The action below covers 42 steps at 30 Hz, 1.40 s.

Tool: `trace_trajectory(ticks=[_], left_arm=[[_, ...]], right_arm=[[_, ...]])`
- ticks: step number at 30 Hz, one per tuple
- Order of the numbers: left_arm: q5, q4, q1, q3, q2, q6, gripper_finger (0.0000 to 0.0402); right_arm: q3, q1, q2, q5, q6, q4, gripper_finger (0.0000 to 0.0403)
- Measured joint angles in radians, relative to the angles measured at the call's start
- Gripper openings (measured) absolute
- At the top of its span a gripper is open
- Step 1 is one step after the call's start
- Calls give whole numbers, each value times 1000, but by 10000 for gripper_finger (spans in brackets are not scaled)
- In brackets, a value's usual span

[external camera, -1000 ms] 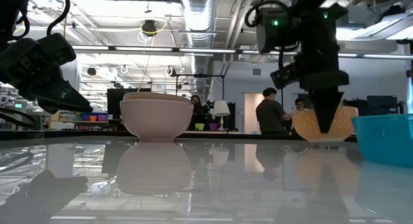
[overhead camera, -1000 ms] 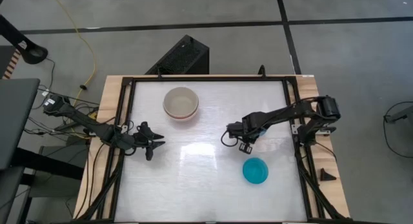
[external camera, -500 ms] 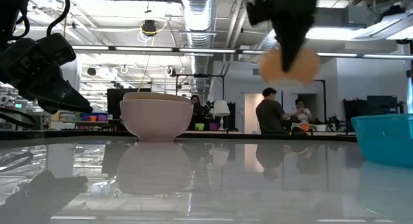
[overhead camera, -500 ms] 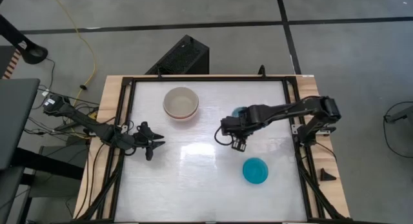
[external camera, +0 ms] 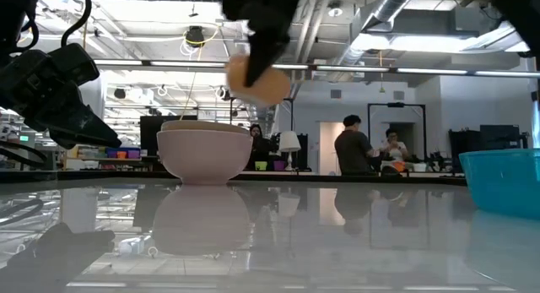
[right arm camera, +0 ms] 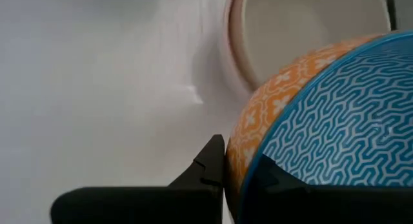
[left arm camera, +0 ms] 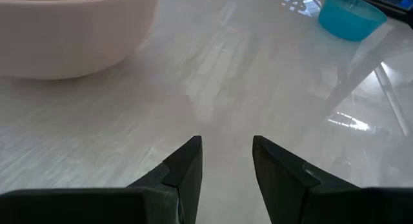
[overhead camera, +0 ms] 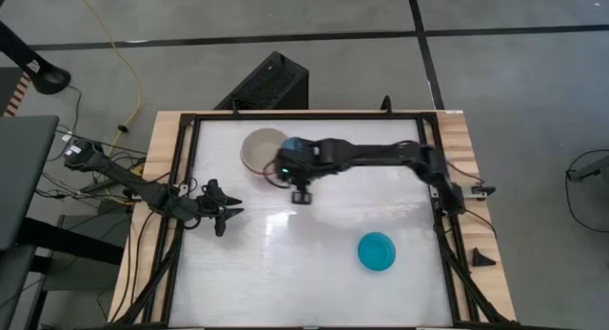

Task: Nest bowls inside each other
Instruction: Stack the orange bowl on top of the gray bowl

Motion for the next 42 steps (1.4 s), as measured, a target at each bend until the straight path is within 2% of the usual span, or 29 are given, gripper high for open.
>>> trace_trajectory(ticks=[7, 14, 22, 30, 34, 42], left_arm=[[0, 0, 0, 0, 0, 0, 125], [0, -1, 0, 0, 0, 0, 125], [0, 0, 0, 0, 0, 0, 125], [0, 0, 0, 0, 0, 0, 125], [0, 0, 0, 0, 0, 0, 125], [0, 0, 0, 0, 0, 0, 125]], right_arm=[[308, -67, 225, -4, -100, 12, 41], [276, -121, 289, -37, -120, 156, 41], [277, -122, 347, -45, -152, 301, 41], [277, -127, 346, -93, -155, 297, 41], [262, -132, 344, -164, -196, 308, 41], [205, -143, 345, -168, -246, 314, 41]])
